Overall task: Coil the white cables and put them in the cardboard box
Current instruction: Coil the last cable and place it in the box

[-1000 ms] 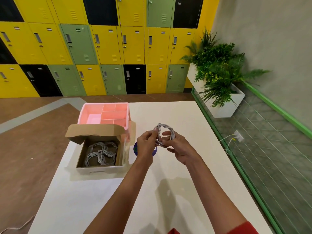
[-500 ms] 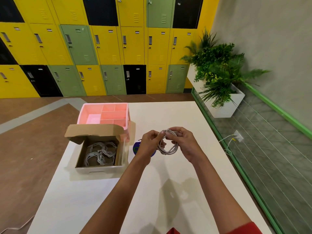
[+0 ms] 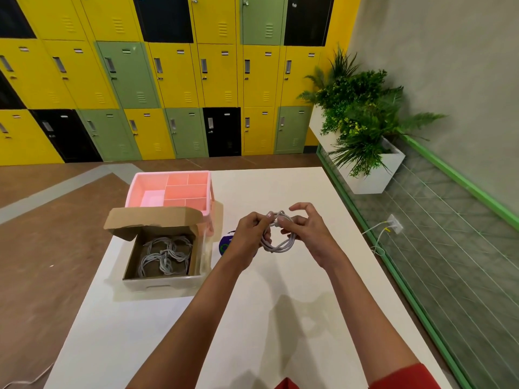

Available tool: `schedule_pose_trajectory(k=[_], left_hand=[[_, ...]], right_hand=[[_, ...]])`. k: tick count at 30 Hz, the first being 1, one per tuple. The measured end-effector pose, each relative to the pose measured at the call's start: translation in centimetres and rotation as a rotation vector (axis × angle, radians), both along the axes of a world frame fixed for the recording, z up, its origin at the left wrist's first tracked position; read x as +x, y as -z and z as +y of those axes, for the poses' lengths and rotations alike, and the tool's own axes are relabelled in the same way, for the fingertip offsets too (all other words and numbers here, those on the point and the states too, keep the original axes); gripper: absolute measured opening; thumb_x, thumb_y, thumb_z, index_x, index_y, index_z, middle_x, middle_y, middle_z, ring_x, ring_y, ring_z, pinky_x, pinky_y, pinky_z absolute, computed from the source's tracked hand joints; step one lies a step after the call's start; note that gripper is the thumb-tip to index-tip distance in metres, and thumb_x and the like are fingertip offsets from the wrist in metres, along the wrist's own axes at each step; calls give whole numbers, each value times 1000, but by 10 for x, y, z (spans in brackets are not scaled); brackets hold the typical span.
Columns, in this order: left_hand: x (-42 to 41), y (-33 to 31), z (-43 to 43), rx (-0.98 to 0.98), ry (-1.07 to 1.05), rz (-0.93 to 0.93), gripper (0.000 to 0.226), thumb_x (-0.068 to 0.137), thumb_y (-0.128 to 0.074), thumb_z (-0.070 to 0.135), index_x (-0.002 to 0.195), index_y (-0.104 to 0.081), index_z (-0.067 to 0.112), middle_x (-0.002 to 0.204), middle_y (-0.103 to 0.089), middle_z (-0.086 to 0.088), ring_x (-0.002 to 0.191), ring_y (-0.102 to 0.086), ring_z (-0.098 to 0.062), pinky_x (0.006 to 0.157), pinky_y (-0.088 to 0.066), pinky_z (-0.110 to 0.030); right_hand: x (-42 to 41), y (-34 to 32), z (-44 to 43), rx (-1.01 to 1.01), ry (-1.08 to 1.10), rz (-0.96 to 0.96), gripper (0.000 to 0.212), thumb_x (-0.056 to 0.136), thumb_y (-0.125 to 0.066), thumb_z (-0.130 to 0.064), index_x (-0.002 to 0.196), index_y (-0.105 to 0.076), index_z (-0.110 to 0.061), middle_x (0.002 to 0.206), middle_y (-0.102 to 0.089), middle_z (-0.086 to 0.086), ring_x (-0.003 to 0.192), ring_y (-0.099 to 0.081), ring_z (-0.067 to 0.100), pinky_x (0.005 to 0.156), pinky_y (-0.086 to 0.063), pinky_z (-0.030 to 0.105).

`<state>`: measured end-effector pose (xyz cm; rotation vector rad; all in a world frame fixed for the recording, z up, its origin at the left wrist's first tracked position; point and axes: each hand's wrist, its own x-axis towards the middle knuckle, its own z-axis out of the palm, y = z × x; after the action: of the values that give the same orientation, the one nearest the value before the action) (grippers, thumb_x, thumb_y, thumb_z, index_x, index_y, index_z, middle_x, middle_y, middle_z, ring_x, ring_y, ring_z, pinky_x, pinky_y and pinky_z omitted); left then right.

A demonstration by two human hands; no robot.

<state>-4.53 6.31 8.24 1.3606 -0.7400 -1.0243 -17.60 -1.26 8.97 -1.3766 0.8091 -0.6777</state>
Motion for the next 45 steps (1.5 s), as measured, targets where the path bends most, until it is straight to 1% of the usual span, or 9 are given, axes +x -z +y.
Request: schedule_pose_trajectory(k=[3,7,15,20,23,26,31,36,45], left_hand=[[4,0,-1,1,-8,-31,23,96,-55,21,83,-52,3,61,-49,-6,50,-48,-16,50,-43,-27],[8,-3,-1,10,-14,-88,23,96,-56,23,84,-53,4,63,-52,-6,51,-51,-17,53,-45,-29],[-2,-1,2,25,-146,38,35,100,-45,35,84,-57,5,67,-56,-3,59,-53,-12,56,-46,-21],[-4,3,4,-45,-166,151,15,99,-49,17,102,-50,2,86,-61,-10,65,-58,-14,57,-51,-18],[-3,5,4,-47,-201,36,11,96,-54,12,99,-53,2,88,-62,-10,65,-60,-16,57,-52,-16],[-3,7,3,-30,-211,-123,11,95,-56,11,97,-57,0,81,-64,-3,67,-60,-14,57,-50,-12],[0,5,5,-46,-116,-196,19,100,-47,14,97,-60,1,79,-65,-2,68,-58,-10,59,-49,-11],[4,6,6,-50,-2,-226,32,102,-43,21,104,-63,-4,84,-66,-2,71,-56,-7,63,-47,-12],[7,20,4,42,189,-234,25,101,-42,9,115,-58,-3,98,-64,-4,83,-56,-9,69,-46,-11]], right_hand=[[-1,1,1,-216,-57,39,35,82,-75,-18,108,-52,-16,89,-70,11,81,-64,15,73,-49,22],[4,6,4,-472,34,114,15,79,-77,-16,89,-66,-18,96,-69,-3,89,-65,13,71,-53,25],[14,14,12,-676,212,168,7,82,-72,-12,84,-66,-13,91,-63,-2,83,-61,3,70,-38,4],[11,25,11,-740,301,312,8,84,-71,-18,88,-66,-14,96,-53,-5,91,-52,9,75,-41,19],[12,26,16,-897,319,373,7,85,-70,-17,88,-65,-15,99,-50,-6,93,-42,8,77,-35,23],[13,24,20,-1000,293,396,5,89,-66,-17,90,-63,-13,99,-58,-3,91,-49,12,75,-33,22],[10,18,18,-760,187,303,3,94,-57,-15,93,-54,-15,86,-66,-2,80,-64,18,67,-50,32],[3,11,15,-418,159,104,4,89,-64,-8,91,-60,-7,76,-69,7,67,-68,12,65,-51,17],[-16,19,9,-114,63,42,11,87,-68,-9,94,-62,-2,86,-70,19,73,-69,24,70,-56,26]])
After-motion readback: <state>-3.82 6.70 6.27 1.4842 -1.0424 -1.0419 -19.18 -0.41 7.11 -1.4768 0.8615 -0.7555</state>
